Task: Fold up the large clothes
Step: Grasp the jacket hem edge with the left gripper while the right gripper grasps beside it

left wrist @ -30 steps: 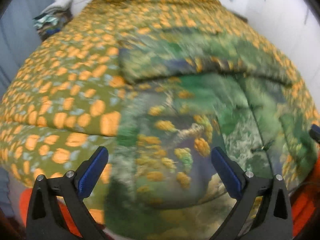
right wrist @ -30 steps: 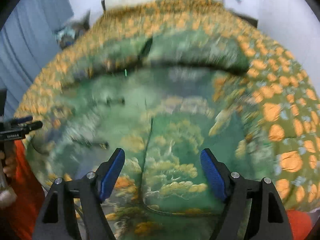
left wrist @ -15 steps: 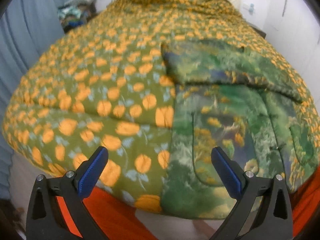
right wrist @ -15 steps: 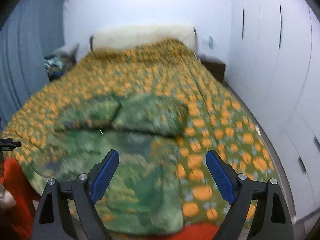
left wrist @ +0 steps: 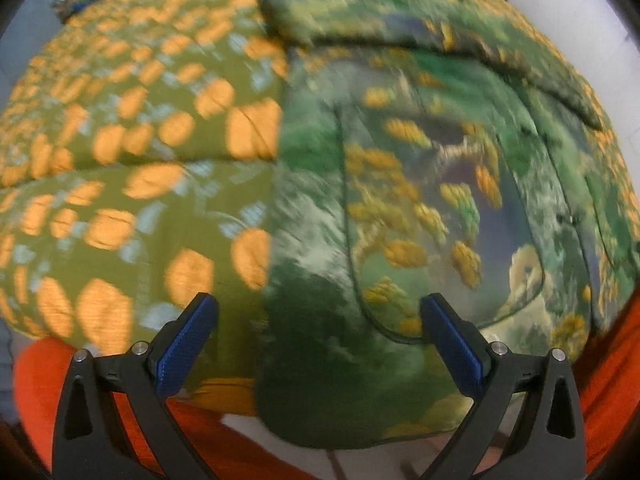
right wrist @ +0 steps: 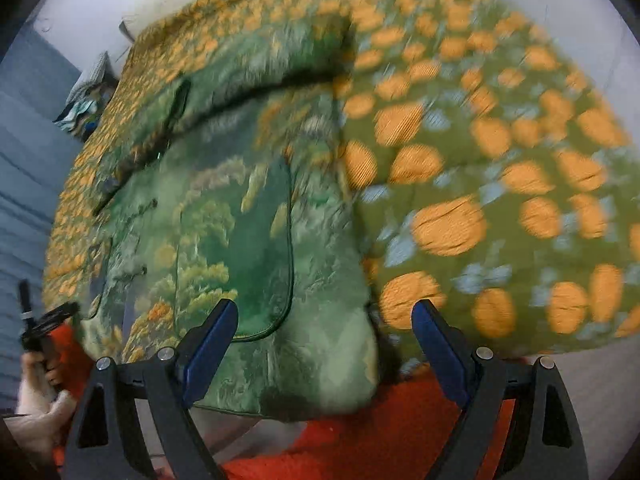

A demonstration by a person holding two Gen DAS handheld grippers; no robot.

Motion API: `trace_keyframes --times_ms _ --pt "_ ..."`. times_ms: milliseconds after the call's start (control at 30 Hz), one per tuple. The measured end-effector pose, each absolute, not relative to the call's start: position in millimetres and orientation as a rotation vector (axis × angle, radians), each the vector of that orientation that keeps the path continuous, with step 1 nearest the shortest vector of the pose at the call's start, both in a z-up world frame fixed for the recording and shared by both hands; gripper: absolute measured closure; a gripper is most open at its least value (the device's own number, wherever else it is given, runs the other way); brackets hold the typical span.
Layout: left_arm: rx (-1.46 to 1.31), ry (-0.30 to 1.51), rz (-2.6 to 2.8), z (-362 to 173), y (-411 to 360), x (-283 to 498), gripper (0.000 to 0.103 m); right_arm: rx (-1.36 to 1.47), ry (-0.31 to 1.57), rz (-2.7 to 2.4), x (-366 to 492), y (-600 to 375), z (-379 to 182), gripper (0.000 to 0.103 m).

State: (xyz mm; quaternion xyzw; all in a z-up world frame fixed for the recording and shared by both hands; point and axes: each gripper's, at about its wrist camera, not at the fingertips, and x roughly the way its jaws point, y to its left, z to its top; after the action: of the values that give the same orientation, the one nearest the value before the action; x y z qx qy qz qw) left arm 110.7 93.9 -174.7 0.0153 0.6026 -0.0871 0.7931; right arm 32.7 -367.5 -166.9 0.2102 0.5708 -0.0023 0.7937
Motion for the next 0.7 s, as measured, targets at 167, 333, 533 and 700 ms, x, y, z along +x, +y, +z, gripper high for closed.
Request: trace_keyframes --times_ms 167,333,533,700 --pt "-0.009 1.338 -0.281 -176.8 85.5 101.1 0.003 0.384 1.409 0.165 51.6 -343.7 -196.1 0.027" --pt "0.007 1.399 -0.268 -177.5 82.6 89.1 0.03 0.385 1.397 0.21 48.0 -340.7 -183.3 0.071" --pt "-0.064 1.4 -0.246 -156.3 99.1 86.7 0.091 0.471 1.305 0.223 41.8 -334.6 -153.3 0.085" --pt "-0.06 1.363 -0.288 -129.0 107.4 72.0 0.092 0.504 1.247 0.258 41.6 -325.1 -123.8 0.088"
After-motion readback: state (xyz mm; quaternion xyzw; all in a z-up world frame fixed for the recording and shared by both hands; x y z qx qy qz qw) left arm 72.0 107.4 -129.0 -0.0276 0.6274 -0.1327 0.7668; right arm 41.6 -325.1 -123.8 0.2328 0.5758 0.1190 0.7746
